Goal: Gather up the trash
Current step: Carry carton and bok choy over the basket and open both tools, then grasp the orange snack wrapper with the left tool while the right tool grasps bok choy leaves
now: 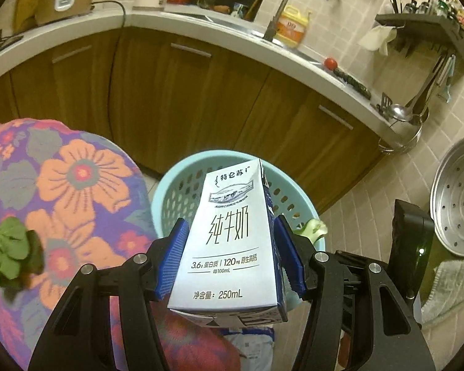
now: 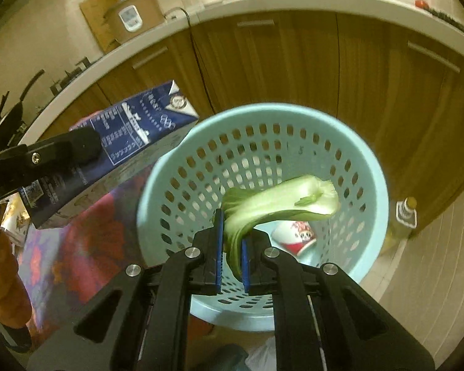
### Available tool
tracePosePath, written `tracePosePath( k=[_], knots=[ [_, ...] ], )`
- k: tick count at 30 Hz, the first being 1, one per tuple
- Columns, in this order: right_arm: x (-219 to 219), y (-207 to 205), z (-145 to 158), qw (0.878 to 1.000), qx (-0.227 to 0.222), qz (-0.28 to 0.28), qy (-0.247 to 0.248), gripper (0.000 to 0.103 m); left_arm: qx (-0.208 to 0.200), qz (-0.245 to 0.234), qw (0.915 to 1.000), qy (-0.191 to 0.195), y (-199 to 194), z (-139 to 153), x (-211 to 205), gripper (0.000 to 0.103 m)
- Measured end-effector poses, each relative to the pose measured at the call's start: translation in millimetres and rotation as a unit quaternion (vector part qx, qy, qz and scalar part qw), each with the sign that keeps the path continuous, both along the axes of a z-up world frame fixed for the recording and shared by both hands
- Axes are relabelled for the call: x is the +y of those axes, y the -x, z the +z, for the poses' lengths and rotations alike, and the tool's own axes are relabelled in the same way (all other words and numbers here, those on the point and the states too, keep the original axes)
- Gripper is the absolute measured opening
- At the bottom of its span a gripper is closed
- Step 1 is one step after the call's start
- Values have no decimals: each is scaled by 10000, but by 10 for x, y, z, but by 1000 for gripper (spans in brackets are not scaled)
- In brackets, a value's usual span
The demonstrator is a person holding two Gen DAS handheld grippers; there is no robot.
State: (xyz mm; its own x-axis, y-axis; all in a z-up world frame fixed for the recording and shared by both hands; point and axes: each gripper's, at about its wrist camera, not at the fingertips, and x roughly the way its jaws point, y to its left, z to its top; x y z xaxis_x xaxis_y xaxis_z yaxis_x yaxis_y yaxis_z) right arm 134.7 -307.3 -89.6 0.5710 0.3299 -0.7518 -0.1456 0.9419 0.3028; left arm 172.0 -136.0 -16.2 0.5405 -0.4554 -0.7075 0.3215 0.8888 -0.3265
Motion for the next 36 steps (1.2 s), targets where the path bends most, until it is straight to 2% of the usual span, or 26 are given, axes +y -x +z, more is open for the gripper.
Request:
tracePosePath(
  k=[3, 7, 9, 10, 11, 13, 25, 26, 28, 30, 36],
  knots=[
    [19, -63, -83, 9995, 316, 14, -30, 11, 92, -6, 10000, -33, -67, -56, -46, 56],
    [-3, -66, -137, 9989, 465, 2, -14, 16, 187, 20, 9998, -45, -118, -106, -70, 57],
    [-24, -73, -145, 9988, 495, -28, 53, 22, 214, 22, 9998, -18, -133, -125, -64, 57],
    [-34, -61, -140, 9988, 481, -57, 87, 28, 217, 26, 9998, -17, -132, -128, -60, 57],
    [-50, -55, -139, 9988, 474, -84, 115, 40, 217, 30, 9998, -23, -136, -132, -63, 57],
    [-85, -22, -122, 9988, 424, -148, 170, 50, 213, -2, 9998, -19, -124, -129, -52, 57],
    [-50, 44, -36, 9984, 525, 67, -187, 50, -290, 102, 9995, 44, 260, 207, 232, 58],
    [-46, 36, -51, 9978, 597, 66, -286, 50, -306, 131, 9994, 70, 282, 225, 268, 58],
    [-85, 9, -103, 9932, 804, 79, -838, 50, -347, 199, 9991, 110, 345, 272, 361, 58],
    [-100, -5, -132, 9900, 949, 24, -1042, 50, -397, 251, 9988, 101, 403, 312, 429, 58],
    [-36, -36, -122, 9874, 1283, -65, -921, 50, -519, 463, 9975, 154, 608, 406, 697, 58]
  ],
)
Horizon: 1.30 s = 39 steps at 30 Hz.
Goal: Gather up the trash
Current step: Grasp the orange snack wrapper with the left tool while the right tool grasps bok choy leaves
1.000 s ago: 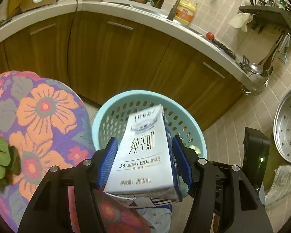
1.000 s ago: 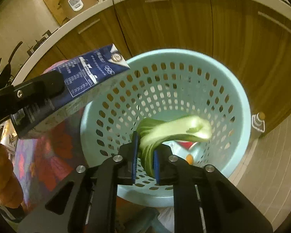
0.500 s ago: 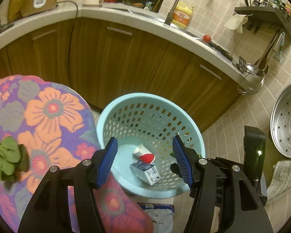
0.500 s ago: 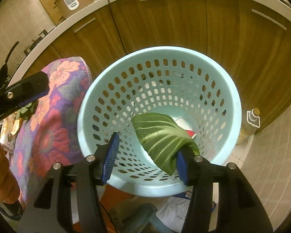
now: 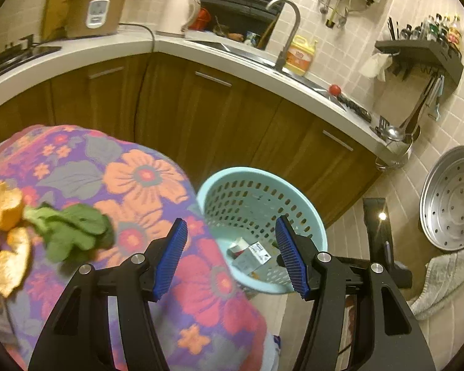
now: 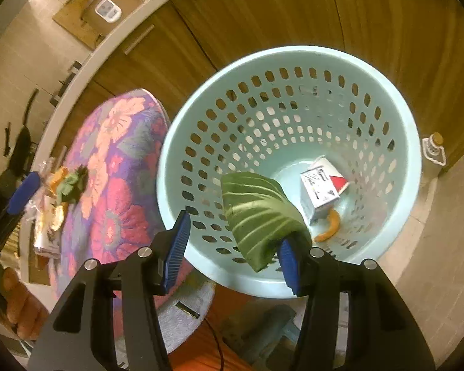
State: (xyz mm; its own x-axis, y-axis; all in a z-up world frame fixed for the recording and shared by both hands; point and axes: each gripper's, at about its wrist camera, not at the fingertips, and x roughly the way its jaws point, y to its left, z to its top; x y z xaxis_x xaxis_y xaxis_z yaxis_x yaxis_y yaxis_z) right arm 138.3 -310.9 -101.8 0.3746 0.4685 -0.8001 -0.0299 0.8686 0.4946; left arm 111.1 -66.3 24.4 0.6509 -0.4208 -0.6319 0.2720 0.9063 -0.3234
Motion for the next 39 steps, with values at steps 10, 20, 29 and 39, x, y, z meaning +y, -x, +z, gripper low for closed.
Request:
tracePosePath(
  k=[10, 20, 29, 39],
  knots=[
    [-21, -129, -216, 9853, 762, -324, -1493, 50, 8, 770, 9970, 14, 514, -58, 769, 58],
    [178, -136, -10, 9926, 338, -441, -1081, 50, -162, 1639, 9863, 29, 997, -15, 1505, 58],
    [992, 152, 853, 9871, -1502, 516, -199, 50, -468, 2873, 9525, -891, 1620, -25, 2099, 74],
    [2276, 396, 1113, 9561, -2330, 1745, 337, 50, 89, 3221, 9456, -451, 1645, -197, 2981, 74]
  ],
)
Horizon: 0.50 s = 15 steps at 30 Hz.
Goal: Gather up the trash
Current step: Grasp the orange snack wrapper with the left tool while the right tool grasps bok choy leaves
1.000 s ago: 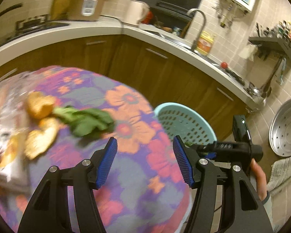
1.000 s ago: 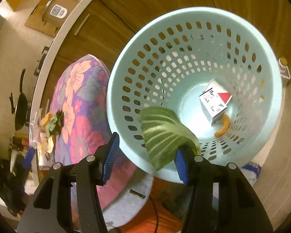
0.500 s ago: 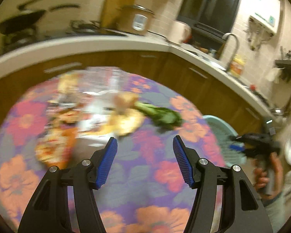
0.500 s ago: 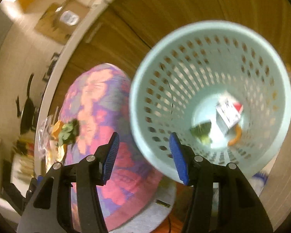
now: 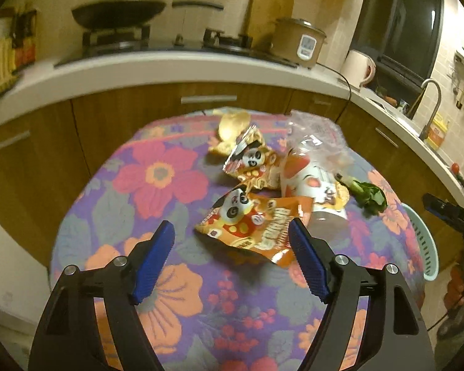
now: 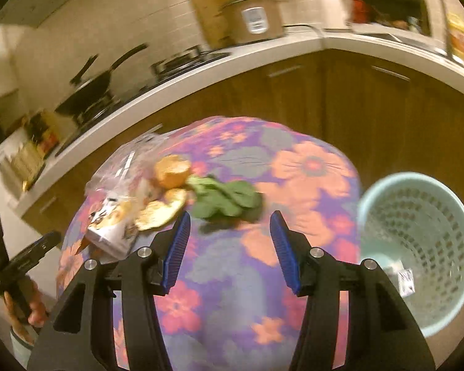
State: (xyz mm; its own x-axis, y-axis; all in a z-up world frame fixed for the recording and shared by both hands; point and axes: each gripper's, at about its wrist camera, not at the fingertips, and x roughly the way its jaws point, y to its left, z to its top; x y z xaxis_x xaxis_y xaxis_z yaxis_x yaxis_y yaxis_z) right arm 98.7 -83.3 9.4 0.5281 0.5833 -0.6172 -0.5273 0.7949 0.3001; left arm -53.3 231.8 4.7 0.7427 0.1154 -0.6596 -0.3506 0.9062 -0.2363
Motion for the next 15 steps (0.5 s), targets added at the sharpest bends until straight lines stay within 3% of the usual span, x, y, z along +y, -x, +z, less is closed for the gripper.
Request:
tracePosePath(
  k=[4, 7, 10, 15],
  knots=[
    [284, -115, -63, 9995, -180, 253, 78, 51, 49, -198, 9981, 581, -211, -98, 194, 74],
    [496, -235, -118, 9975, -463, 358, 394, 64, 90, -247, 9958, 875, -344, -188, 316, 74],
    [678, -369, -241, 9940, -584, 357, 855, 64, 272, -228, 9950, 932, -464, -309, 362, 74],
    [768, -557, -456, 9917, -377, 437, 1150, 64, 471, -236, 9949, 865, -567, -457, 305, 70]
  ],
)
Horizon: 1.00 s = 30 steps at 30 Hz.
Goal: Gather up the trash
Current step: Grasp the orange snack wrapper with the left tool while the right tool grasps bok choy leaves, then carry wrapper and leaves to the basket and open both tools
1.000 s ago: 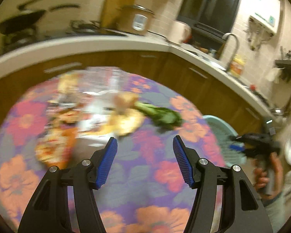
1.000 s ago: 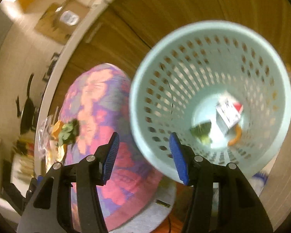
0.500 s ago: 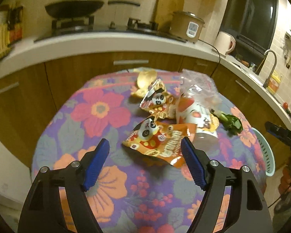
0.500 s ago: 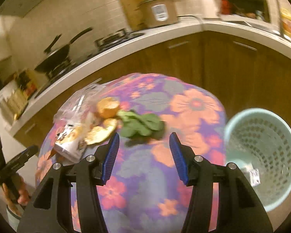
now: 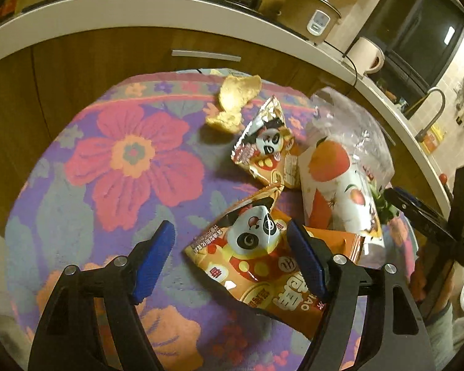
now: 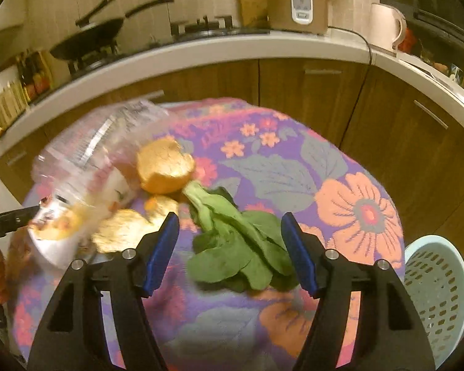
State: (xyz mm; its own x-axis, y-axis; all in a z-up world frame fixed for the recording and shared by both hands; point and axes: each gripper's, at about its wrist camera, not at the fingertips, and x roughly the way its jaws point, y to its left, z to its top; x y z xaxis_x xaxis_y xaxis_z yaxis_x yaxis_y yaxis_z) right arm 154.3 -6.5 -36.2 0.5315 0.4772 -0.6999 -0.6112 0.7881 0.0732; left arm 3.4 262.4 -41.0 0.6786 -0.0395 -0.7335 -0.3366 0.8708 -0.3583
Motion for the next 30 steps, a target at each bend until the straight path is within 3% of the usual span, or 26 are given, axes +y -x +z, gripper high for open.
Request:
tracePosePath(
  k=[3, 7, 13, 21, 30],
  knots=[
    [50, -85, -113, 9997, 179, -40, 138, 64, 61, -47, 9999, -87, -42, -34, -38, 64],
    [113, -118, -164, 9992, 276, -32, 295, 63, 214, -78, 9983, -541, -61, -50, -151, 59],
    [146, -113, -196, 9989, 242, -45, 411, 42, 255, -66, 9954, -921, 14, -46, -291, 51],
    [92, -47, -160, 9993, 172, -76, 315, 28, 85, -34, 9977, -677, 171, -12, -295, 33],
    [-101, 143, -45, 9998, 114, -162, -19, 26, -447, 26, 9980, -452, 443, 205, -338, 27]
  ],
)
